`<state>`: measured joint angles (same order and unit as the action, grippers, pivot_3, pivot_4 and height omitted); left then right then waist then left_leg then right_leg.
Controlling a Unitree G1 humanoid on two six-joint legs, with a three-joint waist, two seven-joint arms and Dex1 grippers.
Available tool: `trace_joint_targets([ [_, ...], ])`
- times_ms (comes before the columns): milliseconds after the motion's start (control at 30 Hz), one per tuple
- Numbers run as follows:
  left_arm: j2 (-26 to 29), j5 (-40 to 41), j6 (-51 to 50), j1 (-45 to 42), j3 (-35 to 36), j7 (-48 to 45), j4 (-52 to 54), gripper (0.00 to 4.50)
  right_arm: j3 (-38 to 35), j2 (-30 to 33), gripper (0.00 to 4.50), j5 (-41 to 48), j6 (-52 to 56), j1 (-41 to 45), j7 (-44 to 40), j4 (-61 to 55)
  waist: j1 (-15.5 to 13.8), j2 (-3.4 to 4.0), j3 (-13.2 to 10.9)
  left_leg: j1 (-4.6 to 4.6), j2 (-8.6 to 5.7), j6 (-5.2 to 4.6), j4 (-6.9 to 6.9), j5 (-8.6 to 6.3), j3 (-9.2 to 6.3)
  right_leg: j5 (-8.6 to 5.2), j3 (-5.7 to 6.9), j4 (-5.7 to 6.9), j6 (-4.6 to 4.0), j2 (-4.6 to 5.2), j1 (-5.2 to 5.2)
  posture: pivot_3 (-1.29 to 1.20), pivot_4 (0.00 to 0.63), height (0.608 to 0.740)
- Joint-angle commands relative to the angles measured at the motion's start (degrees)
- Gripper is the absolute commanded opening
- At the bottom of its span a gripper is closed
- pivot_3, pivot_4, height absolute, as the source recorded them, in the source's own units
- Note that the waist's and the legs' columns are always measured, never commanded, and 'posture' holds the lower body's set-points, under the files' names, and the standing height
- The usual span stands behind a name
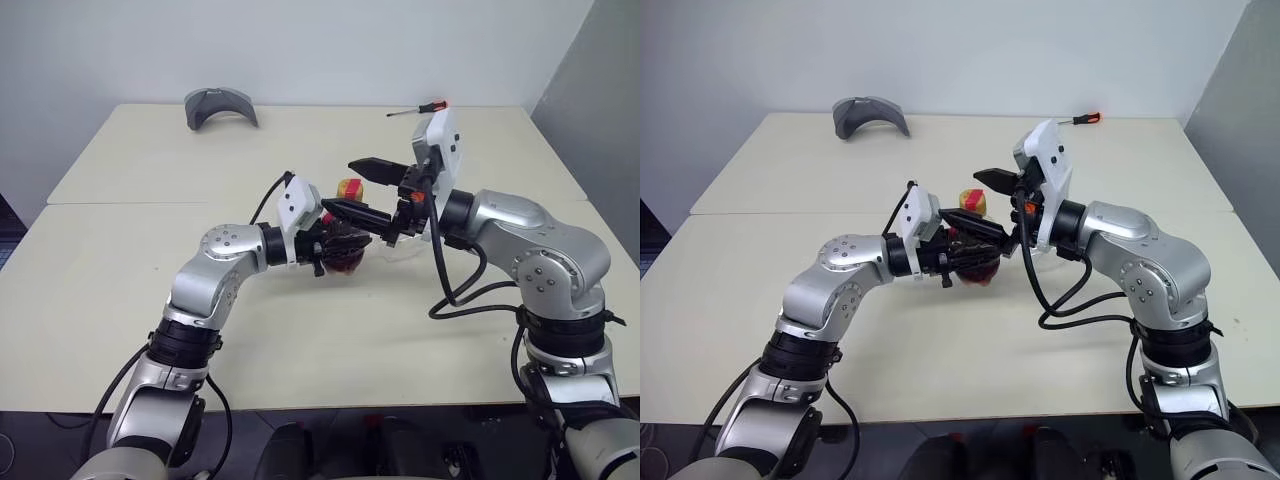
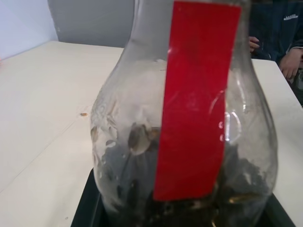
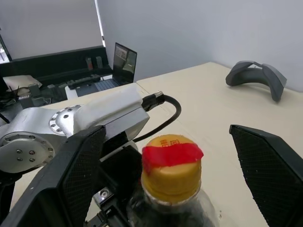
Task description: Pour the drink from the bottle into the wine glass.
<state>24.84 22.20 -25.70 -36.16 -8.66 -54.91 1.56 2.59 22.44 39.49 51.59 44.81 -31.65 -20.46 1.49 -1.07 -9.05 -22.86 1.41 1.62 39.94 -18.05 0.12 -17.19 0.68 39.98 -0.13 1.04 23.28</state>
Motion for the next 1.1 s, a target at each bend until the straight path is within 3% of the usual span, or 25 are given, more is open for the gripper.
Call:
trace_joint_targets([
  [33, 0.1, 0.3, 1.0, -1.5, 0.7, -0.7, 1.6, 1.73, 0.1, -0.6, 4.46, -0.4, -1.5, 2.1, -0.2, -0.3, 0.0, 0.0, 0.0, 0.0, 0.0, 0.0, 0.0, 0.0, 0.0, 0.0, 0.01, 0.0, 0.0, 0.0, 0.0, 0.0, 0.15, 0.74],
  [167, 0.4, 0.2, 1.2, -2.0, 0.9, -1.3, 1.8, 1.73, 0.3, -0.6, 3.94, -0.4, -1.5, 2.2, -1.2, 0.1, 0.0, 0.0, 0.0, -0.01, 0.0, -0.01, 0.0, 0.0, 0.0, 0.0, 0.0, -0.01, 0.0, 0.0, 0.0, 0.0, 0.15, 0.74],
  [433, 0.5, 0.9, -0.2, -2.8, 1.3, -0.9, 3.4, 1.73, -0.2, -1.4, 1.27, -0.1, -1.9, 2.9, -2.5, 2.6, 0.0, 0.0, 0.0, 0.0, 0.0, -0.02, 0.0, -0.01, 0.0, 0.0, 0.0, 0.0, 0.0, 0.0, 0.0, 0.0, 0.15, 0.74],
  [633, 3.0, 3.3, -1.9, 2.3, 1.8, -2.6, 10.0, 1.73, -0.3, -1.3, 1.28, 0.5, -3.1, 4.3, -5.5, 4.4, 0.1, 0.01, 0.0, 0.0, 0.01, -0.02, -0.01, -0.01, 0.0, 0.0, 0.0, -0.01, 0.0, 0.0, 0.0, 0.0, 0.15, 0.74],
  [900, 6.1, 14.6, -10.3, 5.5, 5.0, -2.5, 25.2, 1.73, 3.0, 1.0, 1.28, 4.6, -7.0, 6.2, -26.9, 7.5, -0.1, 0.02, 0.0, -0.01, 0.0, -0.07, -0.01, -0.04, -0.03, 0.0, 0.02, -0.02, 0.0, 0.0, -0.01, 0.0, 0.15, 0.74],
  [1100, 5.9, 17.0, -12.8, 4.6, 5.3, -0.2, 27.7, 1.73, 4.6, -0.4, 1.28, 3.3, -8.7, 9.8, -31.4, 11.8, 0.0, 0.04, -0.1, 0.05, 0.01, -0.08, -0.01, -0.04, -0.05, 0.0, 0.02, 0.0, 0.0, -0.01, -0.04, 0.0, 0.15, 0.74],
])
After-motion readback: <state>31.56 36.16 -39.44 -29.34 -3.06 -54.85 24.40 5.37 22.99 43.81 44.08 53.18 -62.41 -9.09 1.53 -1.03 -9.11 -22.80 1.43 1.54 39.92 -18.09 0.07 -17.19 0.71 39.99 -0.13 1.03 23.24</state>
